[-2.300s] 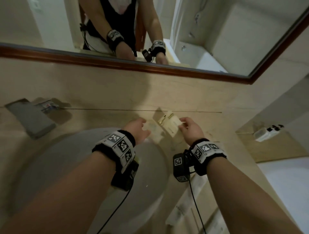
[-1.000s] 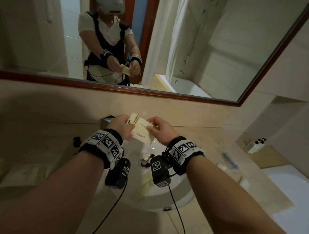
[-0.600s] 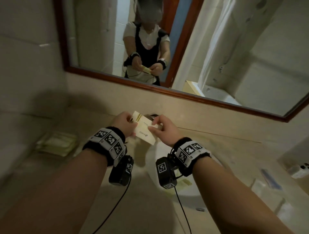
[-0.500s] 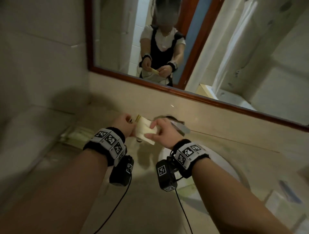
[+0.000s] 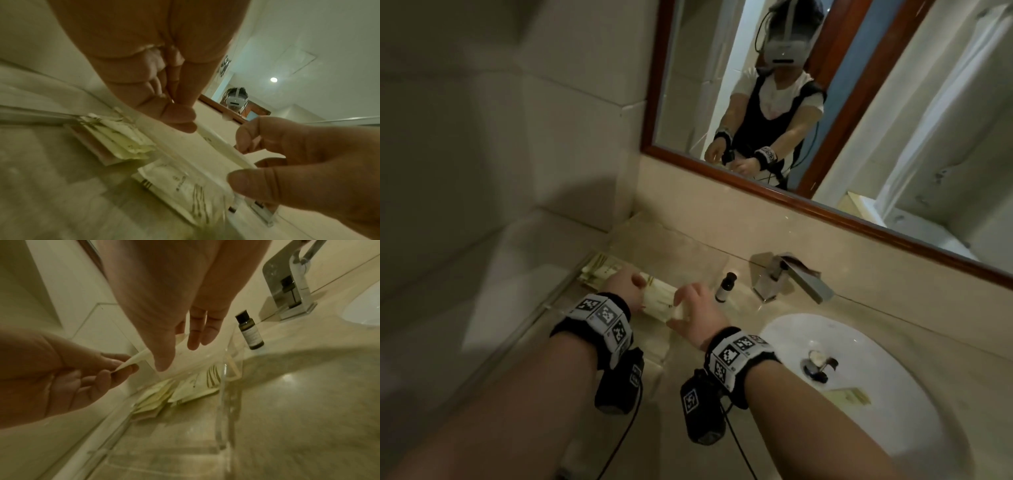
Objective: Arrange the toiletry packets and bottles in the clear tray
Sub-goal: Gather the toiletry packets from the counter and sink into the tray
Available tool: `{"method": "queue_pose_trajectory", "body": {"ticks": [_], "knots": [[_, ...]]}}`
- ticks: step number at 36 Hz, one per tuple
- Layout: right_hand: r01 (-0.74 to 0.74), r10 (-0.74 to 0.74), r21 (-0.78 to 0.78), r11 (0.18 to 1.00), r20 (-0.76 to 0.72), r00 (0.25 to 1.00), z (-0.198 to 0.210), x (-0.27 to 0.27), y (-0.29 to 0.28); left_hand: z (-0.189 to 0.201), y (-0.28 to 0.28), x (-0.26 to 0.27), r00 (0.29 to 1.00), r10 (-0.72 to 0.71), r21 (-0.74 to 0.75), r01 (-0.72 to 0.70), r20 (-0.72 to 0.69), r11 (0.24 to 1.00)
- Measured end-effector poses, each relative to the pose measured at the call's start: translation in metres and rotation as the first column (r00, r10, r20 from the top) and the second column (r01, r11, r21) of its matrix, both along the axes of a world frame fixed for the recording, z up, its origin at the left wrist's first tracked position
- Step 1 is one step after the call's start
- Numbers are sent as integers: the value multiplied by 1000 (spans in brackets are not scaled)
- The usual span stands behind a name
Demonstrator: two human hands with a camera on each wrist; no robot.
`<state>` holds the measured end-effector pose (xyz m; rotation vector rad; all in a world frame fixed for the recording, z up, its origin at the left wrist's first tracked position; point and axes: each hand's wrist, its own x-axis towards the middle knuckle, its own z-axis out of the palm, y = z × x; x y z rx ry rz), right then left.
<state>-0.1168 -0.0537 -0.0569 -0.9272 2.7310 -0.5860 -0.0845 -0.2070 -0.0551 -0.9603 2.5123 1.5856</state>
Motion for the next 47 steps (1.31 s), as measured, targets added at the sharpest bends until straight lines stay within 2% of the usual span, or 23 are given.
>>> {"method": "queue_pose_trajectory", "body": {"ticks": [3,7,14,21,27,35,47], "knots": [[0,-1,50,999,13,1000,-14,0,-3,-14,-3,-3,995,-56,-71,62,82,996],[5,-7,106,994,17,1000,-31,-2,-8,-28,-6,-8,984,-85,-84,100,159,991],[54,-54,123,991,-5,999,-47,-10,-13,-46,-10,-25,972,-102,-88,123,214,989],[94,-95,103,990,4,995,-49,-22,-16,-54,-9,-38,981,-96,-41,104,168,994],[85,-88,136,987,16,996,-49,-27,-18,-51,-7,-48,966,-132,-117,161,224,980],[75,-82,164,984,37,996,-43,-27,-18,-48,-4,-53,962,-155,-202,201,226,958],[73,-80,91,993,74,994,-42,-24,2,-31,9,-49,979,-137,-161,161,148,974]]}}
